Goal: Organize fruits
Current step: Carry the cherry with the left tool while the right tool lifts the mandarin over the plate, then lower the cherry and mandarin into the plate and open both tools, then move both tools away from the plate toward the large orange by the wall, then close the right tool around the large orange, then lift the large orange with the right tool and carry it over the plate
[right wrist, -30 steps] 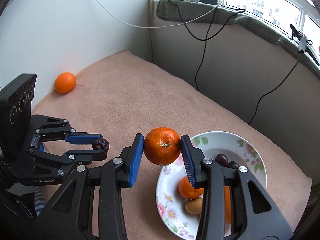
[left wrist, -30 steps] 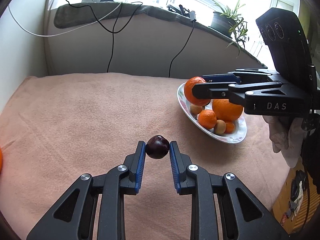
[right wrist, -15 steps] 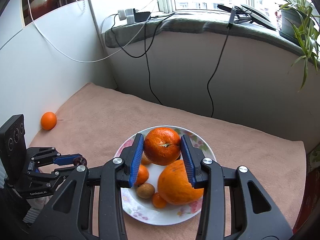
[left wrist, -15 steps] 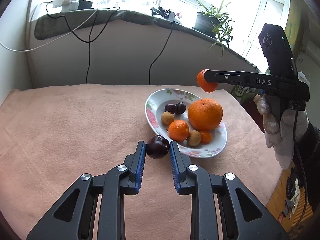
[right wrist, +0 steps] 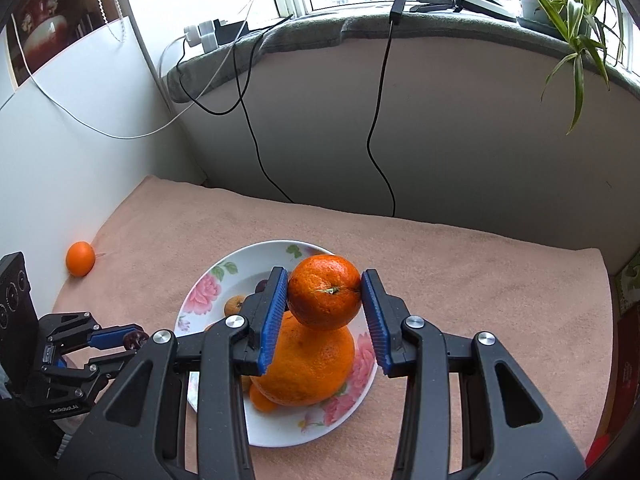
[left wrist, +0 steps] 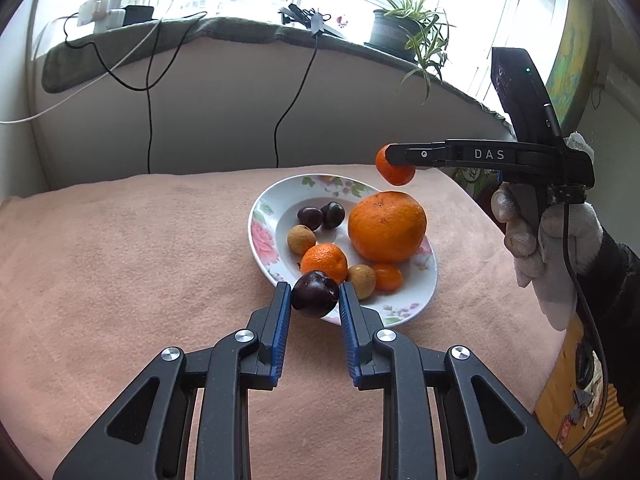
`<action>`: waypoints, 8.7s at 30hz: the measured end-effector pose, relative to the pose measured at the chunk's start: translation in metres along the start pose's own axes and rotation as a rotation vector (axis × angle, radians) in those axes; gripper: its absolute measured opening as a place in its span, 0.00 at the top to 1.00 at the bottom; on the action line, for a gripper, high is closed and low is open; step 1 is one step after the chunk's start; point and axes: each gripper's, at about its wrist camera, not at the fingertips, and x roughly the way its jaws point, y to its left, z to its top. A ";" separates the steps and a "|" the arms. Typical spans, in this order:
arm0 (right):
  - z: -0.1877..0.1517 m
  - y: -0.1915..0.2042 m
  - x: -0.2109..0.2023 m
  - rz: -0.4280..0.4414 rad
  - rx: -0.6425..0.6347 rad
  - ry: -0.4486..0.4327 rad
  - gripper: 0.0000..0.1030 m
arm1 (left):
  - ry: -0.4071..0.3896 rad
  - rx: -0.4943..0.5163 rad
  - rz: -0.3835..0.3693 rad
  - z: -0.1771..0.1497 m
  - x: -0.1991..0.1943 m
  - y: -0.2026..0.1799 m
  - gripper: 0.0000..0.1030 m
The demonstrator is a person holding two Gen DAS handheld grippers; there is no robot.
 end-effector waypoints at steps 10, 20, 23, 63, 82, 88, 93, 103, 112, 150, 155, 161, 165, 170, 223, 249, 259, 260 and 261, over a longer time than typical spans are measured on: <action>0.003 -0.001 0.008 0.018 -0.018 0.018 0.61 | 0.013 0.010 0.002 0.003 0.006 -0.006 0.78; 0.003 0.000 0.018 0.025 -0.032 0.041 0.61 | 0.029 0.027 -0.018 0.003 0.014 -0.016 0.78; 0.004 0.001 0.020 0.024 -0.037 0.046 0.61 | 0.031 0.031 -0.023 0.004 0.016 -0.018 0.78; 0.009 0.027 0.000 0.031 -0.101 0.019 0.32 | 0.024 0.046 0.005 0.007 0.018 -0.025 0.32; 0.008 0.046 -0.016 0.034 -0.080 -0.032 0.12 | -0.015 0.028 0.084 0.006 -0.008 -0.014 0.25; 0.007 0.055 -0.019 0.043 -0.056 -0.041 0.12 | -0.035 0.016 0.092 0.004 -0.019 -0.008 0.25; 0.004 0.063 -0.022 0.045 -0.048 -0.045 0.12 | -0.053 0.004 0.093 0.002 -0.028 -0.004 0.25; -0.006 0.089 -0.035 0.068 -0.071 -0.082 0.12 | -0.094 -0.012 0.117 -0.003 -0.051 0.002 0.25; -0.010 0.123 -0.045 0.094 -0.091 -0.129 0.12 | -0.150 -0.046 0.164 -0.015 -0.088 0.017 0.25; 0.017 0.341 0.102 0.545 -0.444 0.110 0.12 | -0.252 -0.511 0.524 -0.112 -0.181 0.198 0.30; 0.022 0.358 0.129 0.586 -0.441 0.146 0.12 | -0.250 -0.512 0.536 -0.112 -0.179 0.205 0.37; 0.022 0.375 0.164 0.639 -0.435 0.201 0.12 | -0.250 -0.531 0.543 -0.110 -0.172 0.214 0.44; 0.022 0.389 0.186 0.703 -0.421 0.244 0.12 | -0.245 -0.548 0.547 -0.110 -0.169 0.221 0.47; 0.019 0.406 0.208 0.734 -0.435 0.280 0.12 | -0.233 -0.557 0.553 -0.109 -0.165 0.228 0.51; -0.010 0.409 0.222 0.716 -0.438 0.213 0.22 | -0.200 -0.482 0.598 -0.092 -0.166 0.197 0.57; -0.010 0.316 0.101 0.577 -0.308 0.062 0.22 | -0.234 -0.302 0.450 -0.046 -0.140 0.105 0.57; 0.001 0.255 0.062 0.510 -0.239 0.021 0.22 | -0.221 -0.233 0.372 -0.027 -0.119 0.076 0.57; 0.001 0.250 0.058 0.504 -0.231 0.016 0.22 | -0.220 -0.227 0.363 -0.024 -0.117 0.073 0.57; 0.001 0.246 0.056 0.499 -0.223 0.013 0.22 | -0.218 -0.221 0.354 -0.023 -0.115 0.070 0.57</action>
